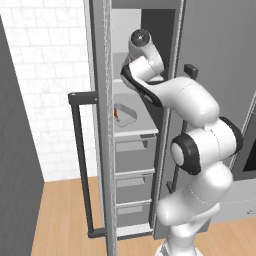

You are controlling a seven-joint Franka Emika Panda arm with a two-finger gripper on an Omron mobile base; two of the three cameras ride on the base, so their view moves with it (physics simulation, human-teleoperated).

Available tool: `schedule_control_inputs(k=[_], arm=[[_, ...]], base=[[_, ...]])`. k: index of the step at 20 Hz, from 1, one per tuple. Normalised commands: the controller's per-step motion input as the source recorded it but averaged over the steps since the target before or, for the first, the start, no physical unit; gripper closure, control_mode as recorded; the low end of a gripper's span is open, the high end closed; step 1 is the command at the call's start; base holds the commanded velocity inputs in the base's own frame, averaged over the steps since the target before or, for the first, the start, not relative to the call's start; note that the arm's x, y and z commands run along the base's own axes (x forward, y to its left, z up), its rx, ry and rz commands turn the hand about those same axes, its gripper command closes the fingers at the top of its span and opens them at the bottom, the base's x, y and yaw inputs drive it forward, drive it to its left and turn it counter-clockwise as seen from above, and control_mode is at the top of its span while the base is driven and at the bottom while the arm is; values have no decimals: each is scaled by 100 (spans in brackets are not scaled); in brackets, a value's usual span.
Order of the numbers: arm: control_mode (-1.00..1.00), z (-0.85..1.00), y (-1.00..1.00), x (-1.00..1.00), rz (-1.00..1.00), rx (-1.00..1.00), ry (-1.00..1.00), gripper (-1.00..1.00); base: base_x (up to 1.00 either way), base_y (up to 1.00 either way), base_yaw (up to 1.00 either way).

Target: Take the meat container that has the chicken drumstick and place it on the second highest rack of the freezer. Then take the vegetable container that has the avocado and tomato and place it on the highest rack of the freezer.

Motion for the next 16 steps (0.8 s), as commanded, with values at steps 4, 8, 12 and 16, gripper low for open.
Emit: schedule_control_inputs(k=[4, 8, 12, 16], arm=[[-100, 19, -52, -99, 6, 18, -10, -100], [-100, -12, -27, -100, 14, 3, -2, -100], [-100, -31, -28, -100, 19, 0, -1, -100], [-100, -37, -26, -100, 14, 0, 0, -100]], base=[[0, 0, 0], [0, 0, 0], [0, 0, 0], [0, 0, 0]])
